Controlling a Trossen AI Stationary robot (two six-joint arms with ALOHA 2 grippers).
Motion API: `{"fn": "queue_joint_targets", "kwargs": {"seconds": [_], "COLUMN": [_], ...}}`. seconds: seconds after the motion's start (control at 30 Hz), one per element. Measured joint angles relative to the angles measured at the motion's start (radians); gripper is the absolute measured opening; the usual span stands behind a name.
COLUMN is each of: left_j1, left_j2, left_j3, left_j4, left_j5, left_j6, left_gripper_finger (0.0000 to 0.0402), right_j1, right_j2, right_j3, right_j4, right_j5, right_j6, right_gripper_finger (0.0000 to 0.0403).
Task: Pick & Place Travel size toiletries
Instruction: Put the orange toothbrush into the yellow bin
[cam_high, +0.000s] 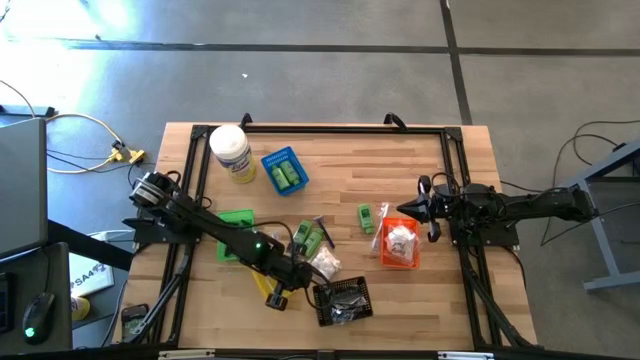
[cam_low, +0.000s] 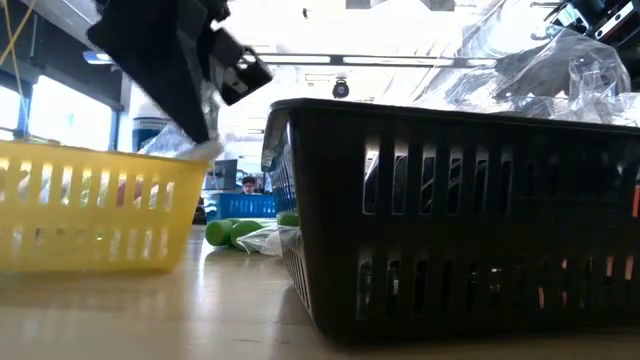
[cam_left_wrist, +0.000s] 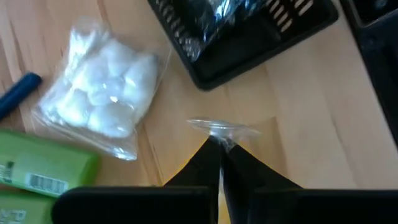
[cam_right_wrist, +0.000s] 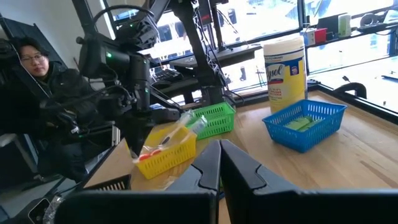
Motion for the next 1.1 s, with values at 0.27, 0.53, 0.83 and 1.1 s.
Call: {"fn": "queue_joint_targets", "kwargs": {"seconds": [0.27, 0.53, 0.83, 1.1], "left_j1": [-0.033, -0.108, -0.241, -0.385], "left_j2": [-0.001, -0.026, -0.113, -0.191], "left_j3": [0.092, 0.230, 0.262, 0.195], "left_j4": [-0.057, -0.100, -0.064, -0.111], "left_j5": [0.007, -0.076, -0.560, -1.080], "left_j6": [0.021, 0.019, -0.089, -0.527], "left_gripper_finger": [0.0000, 0.0000, 0.0000, 0.0000], "right_j1": [0.000, 0.000, 0.000, 0.025], "right_j2": [0.000, 0.000, 0.000, 0.000], "right_j3": [0.000, 0.000, 0.000, 0.000], "right_j4": [0.000, 0.000, 0.000, 0.000], "right_j5": [0.000, -0.005, -0.034, -0.035], "right_j6": [0.000, 0.000, 0.003, 0.003], "right_gripper_finger": [0.0002, 0.0002, 0.0002, 0.0002]}}
